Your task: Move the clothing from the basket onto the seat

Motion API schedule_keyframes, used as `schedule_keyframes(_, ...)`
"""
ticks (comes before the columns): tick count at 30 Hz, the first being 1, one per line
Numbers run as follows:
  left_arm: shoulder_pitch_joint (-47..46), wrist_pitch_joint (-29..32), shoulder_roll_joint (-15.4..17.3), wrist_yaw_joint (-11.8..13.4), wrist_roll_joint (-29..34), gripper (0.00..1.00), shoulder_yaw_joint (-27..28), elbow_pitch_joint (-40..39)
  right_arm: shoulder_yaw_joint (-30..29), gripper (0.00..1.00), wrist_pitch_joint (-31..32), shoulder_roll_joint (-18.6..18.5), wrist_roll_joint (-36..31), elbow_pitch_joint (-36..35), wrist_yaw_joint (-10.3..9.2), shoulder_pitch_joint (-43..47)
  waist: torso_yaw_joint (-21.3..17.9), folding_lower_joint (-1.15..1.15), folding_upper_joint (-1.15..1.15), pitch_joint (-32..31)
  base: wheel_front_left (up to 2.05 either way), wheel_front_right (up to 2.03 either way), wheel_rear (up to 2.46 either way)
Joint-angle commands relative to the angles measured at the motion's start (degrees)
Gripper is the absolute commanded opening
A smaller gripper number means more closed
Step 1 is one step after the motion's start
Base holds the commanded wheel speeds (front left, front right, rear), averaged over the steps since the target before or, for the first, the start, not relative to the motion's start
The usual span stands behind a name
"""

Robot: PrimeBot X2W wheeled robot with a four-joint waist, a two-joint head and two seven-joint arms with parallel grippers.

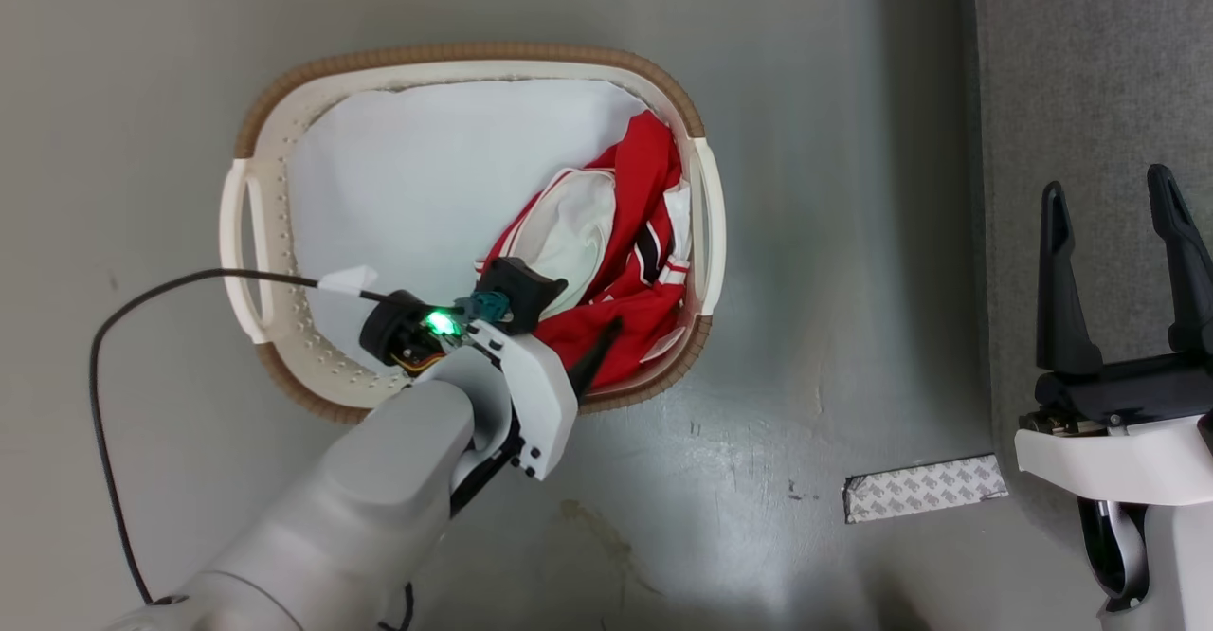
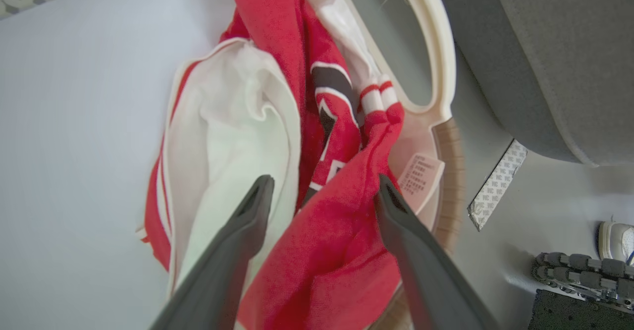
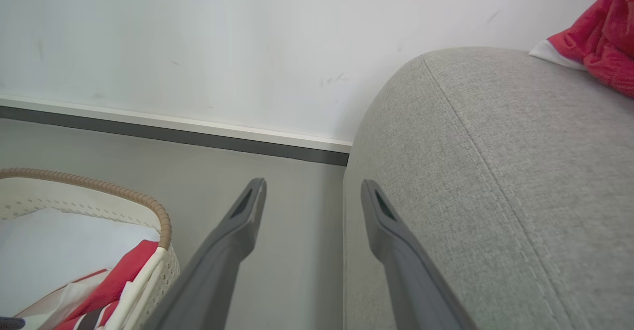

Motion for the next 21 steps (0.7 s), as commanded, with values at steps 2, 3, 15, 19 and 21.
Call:
schedule_keyframes(2,-0.7,0.3,0.2,0.1,-1.7,1.0,-1.5,0.1,0.3,1.0,0.0,-0.1,0.2,-0.1,-0.14,-0.4,-0.3,-0.01,0.0,0.8,0.0,0.0,0.0)
schedule_keyframes(3,-1.0,0.3,0.2,0.1,-2.4,1.0,-2.2,0.2,0.4,1.0,0.0,-0.1,0.3,-0.1,-0.14,-0.5,-0.4,-0.01,0.0,0.9,0.0,0.0,0.0)
schedule_keyframes(15,-2.2,-3.1,0.5,0.1,-6.8,0.0,-7.2,0.6,0.3,1.0,0.0,0.0,0.7,0.8,-0.14,-0.7,-0.8,-0.01,0.0,-1.1,0.0,0.0,0.0)
schedule_keyframes(19,-0.3,-4.7,1.7,0.1,-9.8,0.0,-6.5,-1.4,1.6,1.0,0.0,-0.1,1.2,2.3,-0.14,-0.8,-0.5,-0.01,0.0,-5.6,0.0,0.0,0.0)
schedule_keyframes(21,0.6,-5.0,2.6,0.1,-10.7,0.0,-5.6,-3.0,2.1,1.0,0.0,-0.1,1.4,2.9,-0.14,-0.6,-0.2,-0.01,0.0,-8.6,0.0,0.0,0.0)
